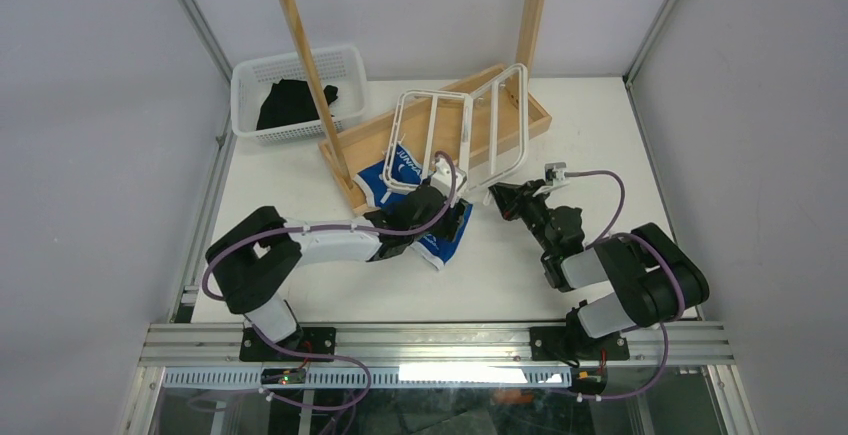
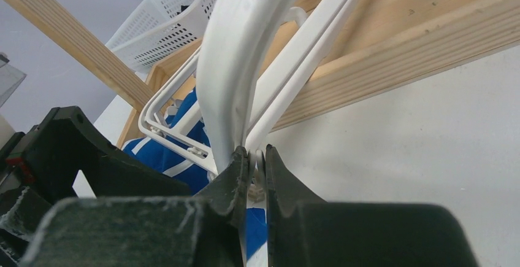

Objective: Clip the underwear to the hanger
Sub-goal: Clamp the underwear onto the hanger.

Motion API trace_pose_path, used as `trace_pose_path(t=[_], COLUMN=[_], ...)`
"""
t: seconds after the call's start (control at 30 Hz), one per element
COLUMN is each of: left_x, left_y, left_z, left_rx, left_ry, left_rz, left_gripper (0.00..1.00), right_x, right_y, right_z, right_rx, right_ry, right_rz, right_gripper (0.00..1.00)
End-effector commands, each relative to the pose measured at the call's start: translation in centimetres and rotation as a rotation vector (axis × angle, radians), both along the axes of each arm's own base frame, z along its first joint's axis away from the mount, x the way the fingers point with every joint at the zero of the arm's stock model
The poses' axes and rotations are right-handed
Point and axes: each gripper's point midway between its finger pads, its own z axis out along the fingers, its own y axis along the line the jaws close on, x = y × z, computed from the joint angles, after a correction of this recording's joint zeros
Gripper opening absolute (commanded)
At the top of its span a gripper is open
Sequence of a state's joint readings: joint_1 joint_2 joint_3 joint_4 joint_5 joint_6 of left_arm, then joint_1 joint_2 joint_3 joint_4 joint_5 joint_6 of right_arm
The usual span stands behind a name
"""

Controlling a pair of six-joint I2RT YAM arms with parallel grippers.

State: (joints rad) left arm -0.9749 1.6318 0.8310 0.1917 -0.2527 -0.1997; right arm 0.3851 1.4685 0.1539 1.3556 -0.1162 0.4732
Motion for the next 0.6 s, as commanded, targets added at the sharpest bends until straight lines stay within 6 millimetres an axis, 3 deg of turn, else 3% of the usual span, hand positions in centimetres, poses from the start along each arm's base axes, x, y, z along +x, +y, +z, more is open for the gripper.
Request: trace_pose_path(t=[0.0, 0.33, 0.5, 0.57], left_x=[0.9, 0.9, 1.9, 2.2], left_y=[-3.5, -5.4, -4.3, -3.5], left_z=[2.3, -2.4, -5.0, -5.7], left_rx=[-0.110, 0.018, 0.157, 0.213], left_ry=[-0.026, -0.024, -0.061, -0.078], left_rz=[-0.024, 0.043, 0.130, 0.168], left_gripper=[0.61, 0.67, 0.68, 0.64], right_x=[0.3, 0.7, 0.6, 0.6], right_y=[-0.3, 0.3, 0.4, 0.4], right_z=[0.9, 1.4, 1.5, 1.6], right_rx=[0.016, 0.044, 0.049, 0.053], right_ry=[-0.031, -0.042, -0.045, -0.048], right_rz=[-0.026, -0.009, -0.003, -0.001], right_gripper=[0.00, 0.00, 0.00, 0.00])
